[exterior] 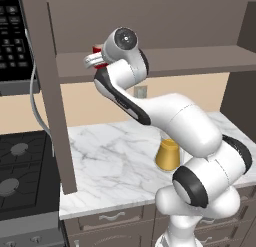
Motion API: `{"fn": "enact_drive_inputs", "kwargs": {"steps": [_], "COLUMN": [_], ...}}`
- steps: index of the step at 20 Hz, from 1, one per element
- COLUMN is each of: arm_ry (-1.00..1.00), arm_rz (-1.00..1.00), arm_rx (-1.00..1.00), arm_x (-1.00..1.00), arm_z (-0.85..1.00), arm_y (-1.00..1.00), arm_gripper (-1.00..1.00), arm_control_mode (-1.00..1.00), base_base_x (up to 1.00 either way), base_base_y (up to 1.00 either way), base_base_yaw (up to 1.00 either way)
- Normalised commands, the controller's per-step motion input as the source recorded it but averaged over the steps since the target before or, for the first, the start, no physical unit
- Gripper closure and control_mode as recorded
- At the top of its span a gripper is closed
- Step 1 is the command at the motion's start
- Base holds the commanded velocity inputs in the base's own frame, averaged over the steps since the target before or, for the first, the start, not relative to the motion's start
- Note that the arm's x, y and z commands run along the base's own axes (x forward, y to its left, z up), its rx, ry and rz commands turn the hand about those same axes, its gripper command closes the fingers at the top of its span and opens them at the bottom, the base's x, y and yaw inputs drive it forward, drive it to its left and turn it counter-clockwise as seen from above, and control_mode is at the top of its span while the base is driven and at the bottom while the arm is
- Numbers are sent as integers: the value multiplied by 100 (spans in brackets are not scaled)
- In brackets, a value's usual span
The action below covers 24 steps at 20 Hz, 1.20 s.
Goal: There is a tray on the dining counter. Grab the cup, mug, and pitcher and place them on the tray. The pitcher may be placed next to the tray if it cannot fit the tray.
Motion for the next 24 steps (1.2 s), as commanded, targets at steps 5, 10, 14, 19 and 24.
{"fn": "enact_drive_inputs", "kwargs": {"steps": [5,10,14,19,24], "arm_ry": [0,0,0,0,0], "arm_rz": [0,0,0,0,0], "arm_rx": [0,0,0,0,0], "arm_x": [20,17,14,10,3], "arm_z": [0,-5,-3,-7,-2], "arm_y": [12,11,13,10,3], "arm_gripper": [-100,-100,-100,-100,-100], "arm_control_mode": [-100,-100,-100,-100,-100], "base_base_x": [0,0,0,0,0], "base_base_y": [0,0,0,0,0], "base_base_yaw": [0,0,0,0,0]}}
